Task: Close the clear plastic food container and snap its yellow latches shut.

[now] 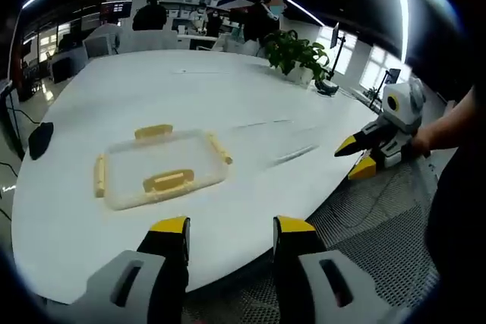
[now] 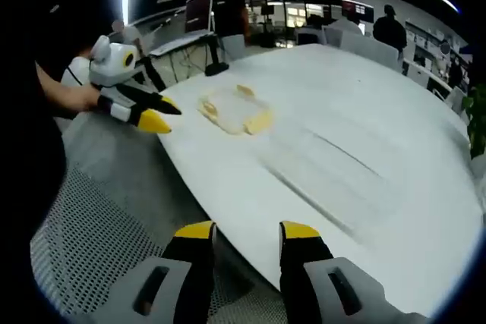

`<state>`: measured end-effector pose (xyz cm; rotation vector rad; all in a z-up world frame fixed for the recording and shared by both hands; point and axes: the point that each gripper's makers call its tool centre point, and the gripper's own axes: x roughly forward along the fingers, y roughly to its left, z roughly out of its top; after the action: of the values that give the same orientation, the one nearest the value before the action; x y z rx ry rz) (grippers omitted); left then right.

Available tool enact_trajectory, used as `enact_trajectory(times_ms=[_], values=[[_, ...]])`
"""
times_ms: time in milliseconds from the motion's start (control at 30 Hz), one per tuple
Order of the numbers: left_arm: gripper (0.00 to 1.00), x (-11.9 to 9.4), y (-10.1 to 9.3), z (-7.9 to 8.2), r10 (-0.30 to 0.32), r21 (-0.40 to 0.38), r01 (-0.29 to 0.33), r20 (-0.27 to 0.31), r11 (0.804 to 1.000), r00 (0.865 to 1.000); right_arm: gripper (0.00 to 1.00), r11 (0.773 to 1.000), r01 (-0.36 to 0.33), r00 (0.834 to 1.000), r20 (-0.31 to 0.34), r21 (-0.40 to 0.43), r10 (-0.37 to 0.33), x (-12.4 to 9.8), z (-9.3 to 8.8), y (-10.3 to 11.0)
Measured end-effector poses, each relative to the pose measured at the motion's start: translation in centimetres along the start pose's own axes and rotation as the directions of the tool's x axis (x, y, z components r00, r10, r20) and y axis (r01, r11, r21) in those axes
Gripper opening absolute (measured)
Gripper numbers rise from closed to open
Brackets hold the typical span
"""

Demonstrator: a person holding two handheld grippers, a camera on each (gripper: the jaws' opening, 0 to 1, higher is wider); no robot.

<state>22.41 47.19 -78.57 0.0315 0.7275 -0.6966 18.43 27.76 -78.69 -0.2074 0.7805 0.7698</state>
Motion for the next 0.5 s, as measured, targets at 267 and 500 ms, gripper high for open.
enact_trajectory(times_ms=[267,500], values=[[0.42,-0.10,0.04,-0.05,0.001,-0.005,-0.001,-0.001,1.000,1.000,0.32,1.000,-0.003,1.000,0.000,-0.003,0.003,0.01,0.04,0.12],[0.41,-0.09,0.00,-0.09,0.000,-0.009,0.000,-0.003,1.000,1.000,0.31,1.000,-0.003,1.000,0.000,0.002,0.003,0.00,0.04,0.12]])
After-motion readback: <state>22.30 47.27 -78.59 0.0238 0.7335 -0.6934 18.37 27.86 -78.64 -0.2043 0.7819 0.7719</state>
